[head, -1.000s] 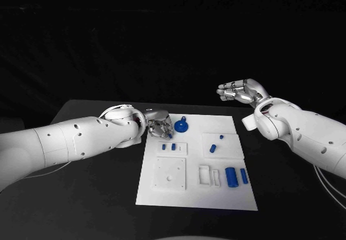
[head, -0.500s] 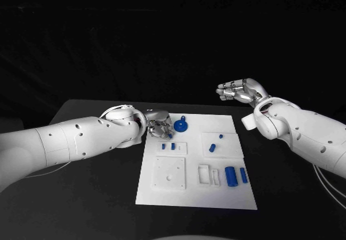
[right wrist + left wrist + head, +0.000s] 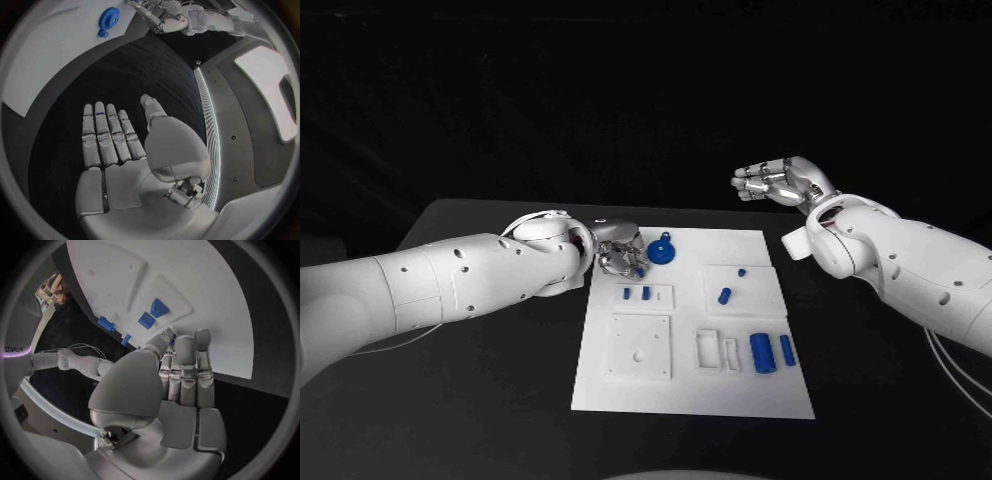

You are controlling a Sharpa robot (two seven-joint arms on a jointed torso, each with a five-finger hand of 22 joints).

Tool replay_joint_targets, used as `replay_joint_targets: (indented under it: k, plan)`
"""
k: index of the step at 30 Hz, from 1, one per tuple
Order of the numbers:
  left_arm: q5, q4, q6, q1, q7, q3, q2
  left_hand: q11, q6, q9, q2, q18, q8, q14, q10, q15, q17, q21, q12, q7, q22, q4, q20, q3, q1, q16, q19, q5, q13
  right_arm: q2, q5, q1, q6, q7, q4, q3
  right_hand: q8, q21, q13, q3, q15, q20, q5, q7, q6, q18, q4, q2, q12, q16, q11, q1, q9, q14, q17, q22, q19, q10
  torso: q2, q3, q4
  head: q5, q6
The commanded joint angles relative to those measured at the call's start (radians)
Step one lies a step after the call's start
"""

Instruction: Assemble the parts on the task board

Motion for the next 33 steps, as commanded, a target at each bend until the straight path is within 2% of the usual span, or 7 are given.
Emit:
replay_joint_targets:
  k: [1, 9, 16, 24, 33]
  plan:
    - [-0.017, 0.002, 0.06, -0.004, -0.015, -0.004, 0.006, -0.001, 0.007, 0.001, 0.008, 0.011, 0.003, -0.002, 0.004, -0.003, -0.002, 0.004, 0.004, 0.0, 0.019, 0.001, -0.004, -0.006, 0.003, -0.004, -0.007, -0.002, 0.001, 0.002, -0.007, -0.002, 0.014, 0.005, 0.0, 0.0, -0.006, 0.001, 0.0, -0.002, -0.002, 0.0, 0.001, -0.002, -0.003, 0.015, 0.005, -0.002, -0.005, -0.003, -0.002, -0.006, -0.001, -0.006, -0.002, -0.002, -0.006, -0.006, 0.0, 0.0005, -0.0001, 0.001, -0.001]
    - [-0.026, -0.004, 0.086, -0.004, -0.022, -0.005, 0.008, -0.001, 0.014, 0.002, 0.014, 0.009, 0.003, -0.004, 0.003, -0.002, -0.002, 0.001, 0.004, -0.002, 0.019, 0.003, -0.004, -0.013, 0.004, -0.005, -0.009, -0.004, 0.001, 0.003, -0.006, -0.004, 0.019, 0.003, -0.002, 0.0, -0.006, 0.001, 0.0, -0.002, -0.002, 0.0, 0.001, -0.002, -0.003, 0.015, 0.005, -0.002, -0.005, -0.003, -0.002, -0.006, -0.001, -0.006, -0.002, -0.002, -0.006, -0.006, 0.0, -0.0001, -0.0008, -0.001, -0.002]
    - [-0.021, -0.004, 0.055, -0.004, -0.007, -0.005, 0.005, -0.005, 0.024, 0.002, 0.012, 0.008, 0.002, -0.004, 0.012, -0.005, -0.003, 0.0, 0.004, -0.004, 0.019, 0.0, -0.006, -0.02, 0.008, -0.005, -0.008, -0.004, 0.001, 0.002, -0.006, -0.006, 0.019, 0.003, -0.003, 0.0, -0.006, 0.001, 0.0, -0.003, -0.002, 0.0, 0.002, -0.002, -0.005, 0.015, 0.006, -0.002, -0.005, -0.003, -0.002, -0.007, -0.001, -0.007, -0.002, -0.002, -0.007, -0.007, 0.0, 0.0001, 0.0011, -0.001, -0.002]
    - [-0.01, -0.005, 0.04, -0.004, 0.008, -0.006, 0.001, 0.009, -0.042, -0.002, 0.007, 0.012, 0.001, -0.006, -0.029, 0.005, -0.002, 0.0, 0.004, 0.005, 0.02, 0.0, 0.001, -0.012, 0.009, -0.002, -0.011, -0.005, 0.001, 0.001, -0.006, -0.007, 0.02, 0.002, -0.003, 0.0, -0.006, 0.001, 0.0, -0.003, -0.002, 0.0, 0.002, -0.002, -0.005, 0.015, 0.006, -0.002, -0.005, -0.003, -0.002, -0.007, -0.001, -0.007, -0.002, -0.002, -0.007, -0.007, 0.0, -0.0003, 0.0005, -0.001, -0.002]
    - [-0.008, -0.005, 0.017, -0.004, 0.012, -0.006, -0.001, 0.013, -0.08, -0.002, -0.016, 0.018, 0.001, -0.01, -0.041, 0.008, -0.004, 0.005, 0.004, 0.003, 0.02, 0.007, 0.006, 0.018, 0.007, 0.002, -0.013, -0.006, 0.001, 0.0, -0.006, -0.008, 0.018, 0.003, -0.004, 0.0, -0.006, 0.001, 0.0, -0.003, -0.002, 0.0, 0.002, -0.002, -0.005, 0.015, 0.006, -0.002, -0.005, -0.003, -0.002, -0.007, -0.001, -0.007, -0.002, -0.002, -0.007, -0.007, 0.0, -0.0001, 0.0002, -0.001, -0.002]
